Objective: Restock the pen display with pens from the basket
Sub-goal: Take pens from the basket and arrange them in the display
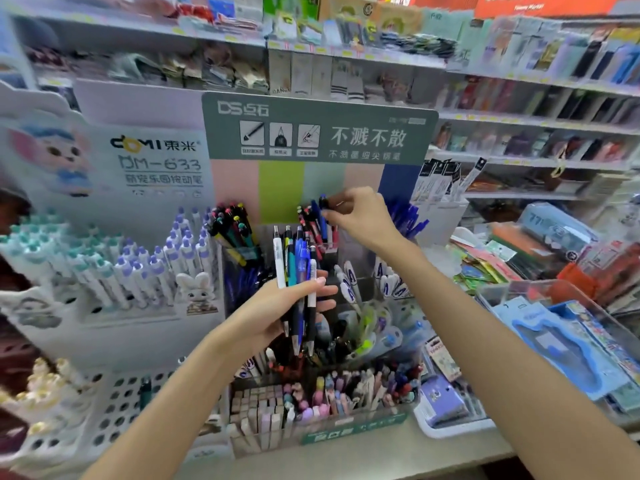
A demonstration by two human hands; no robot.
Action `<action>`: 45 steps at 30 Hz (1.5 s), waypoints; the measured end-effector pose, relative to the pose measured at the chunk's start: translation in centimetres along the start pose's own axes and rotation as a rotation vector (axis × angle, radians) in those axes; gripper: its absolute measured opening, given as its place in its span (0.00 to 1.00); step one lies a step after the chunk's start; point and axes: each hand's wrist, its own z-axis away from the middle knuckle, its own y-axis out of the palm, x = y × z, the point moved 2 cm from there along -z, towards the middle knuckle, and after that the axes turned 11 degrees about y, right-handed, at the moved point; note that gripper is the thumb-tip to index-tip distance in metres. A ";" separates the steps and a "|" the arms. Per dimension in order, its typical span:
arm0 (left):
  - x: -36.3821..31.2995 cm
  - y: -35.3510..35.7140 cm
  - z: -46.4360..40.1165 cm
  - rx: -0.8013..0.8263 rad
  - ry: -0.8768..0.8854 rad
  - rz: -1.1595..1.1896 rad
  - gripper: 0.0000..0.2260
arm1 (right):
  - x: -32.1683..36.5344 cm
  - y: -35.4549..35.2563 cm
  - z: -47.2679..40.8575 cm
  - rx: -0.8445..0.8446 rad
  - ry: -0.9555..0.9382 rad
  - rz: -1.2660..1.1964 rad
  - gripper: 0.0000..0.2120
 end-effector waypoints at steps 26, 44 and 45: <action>-0.1 -0.1 0.2 0.046 0.030 -0.037 0.11 | -0.8 -0.7 5.3 0.364 0.285 -0.163 0.16; -1.0 0.2 -0.5 -0.068 0.115 -0.021 0.13 | -1.5 -5.0 2.7 -0.390 0.061 -0.686 0.05; -1.0 0.1 -0.5 -0.072 0.107 -0.012 0.12 | -1.3 -4.3 2.4 -0.385 0.003 -0.568 0.06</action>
